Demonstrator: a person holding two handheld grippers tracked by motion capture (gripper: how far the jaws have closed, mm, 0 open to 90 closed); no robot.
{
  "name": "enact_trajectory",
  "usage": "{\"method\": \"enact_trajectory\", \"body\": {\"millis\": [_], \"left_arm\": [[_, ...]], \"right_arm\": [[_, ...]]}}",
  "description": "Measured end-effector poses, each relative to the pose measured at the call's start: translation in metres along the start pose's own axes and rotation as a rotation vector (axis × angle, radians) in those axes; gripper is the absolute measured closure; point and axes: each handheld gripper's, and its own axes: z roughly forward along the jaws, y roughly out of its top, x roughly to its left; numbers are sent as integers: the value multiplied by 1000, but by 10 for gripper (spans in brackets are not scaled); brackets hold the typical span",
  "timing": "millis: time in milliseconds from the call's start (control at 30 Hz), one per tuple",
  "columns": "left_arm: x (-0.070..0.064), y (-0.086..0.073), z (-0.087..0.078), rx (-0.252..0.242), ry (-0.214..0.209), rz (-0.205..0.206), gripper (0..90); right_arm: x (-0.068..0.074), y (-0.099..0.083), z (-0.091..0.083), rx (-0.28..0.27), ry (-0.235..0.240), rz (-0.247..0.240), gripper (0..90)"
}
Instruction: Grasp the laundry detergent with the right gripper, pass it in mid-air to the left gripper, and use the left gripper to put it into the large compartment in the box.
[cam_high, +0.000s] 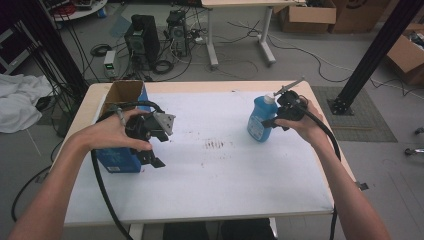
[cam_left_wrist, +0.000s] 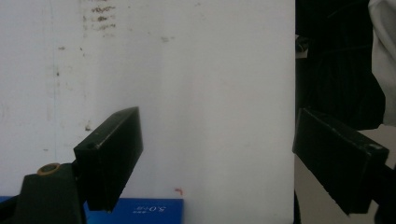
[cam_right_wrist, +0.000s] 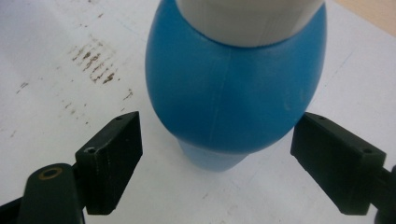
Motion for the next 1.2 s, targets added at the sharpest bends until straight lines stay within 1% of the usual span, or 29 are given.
{"method": "enact_trajectory", "body": {"millis": [33, 67, 200, 233, 367, 467, 533, 733, 833, 933, 1033, 1200], "left_arm": [[0, 0, 0, 0, 0, 0, 168], [0, 0, 0, 0, -1, 1, 167], [0, -1, 0, 1, -2, 1, 168], [0, -1, 0, 1, -1, 2, 168], [0, -1, 0, 0, 0, 2, 167], [0, -1, 0, 0, 2, 1, 168], [0, -2, 0, 0, 2, -2, 168], [0, -3, 0, -3, 2, -2, 167], [0, -3, 1, -5, -1, -5, 167], [-1, -5, 3, -3, -5, -6, 167], [-1, -7, 3, -3, -4, -12, 167], [-1, -7, 3, -4, -4, -8, 168]], "right_arm": [[0, 0, 0, 0, 0, 0, 166], [1, -2, 3, -14, -16, 22, 165], [2, -4, 7, -41, -35, 41, 169], [3, -4, 8, -40, -38, 49, 173], [3, -5, 11, -46, -50, 55, 176], [4, -5, 14, -55, -67, 61, 186], [4, -5, 14, -57, -68, 64, 193], [7, -3, 16, -84, -92, 66, 209], [8, -3, 17, -85, -95, 64, 213], [9, -3, 19, -87, -113, 67, 214], [9, -4, 21, -98, -113, 73, 218], [10, -7, 25, -98, -113, 74, 216]]}}
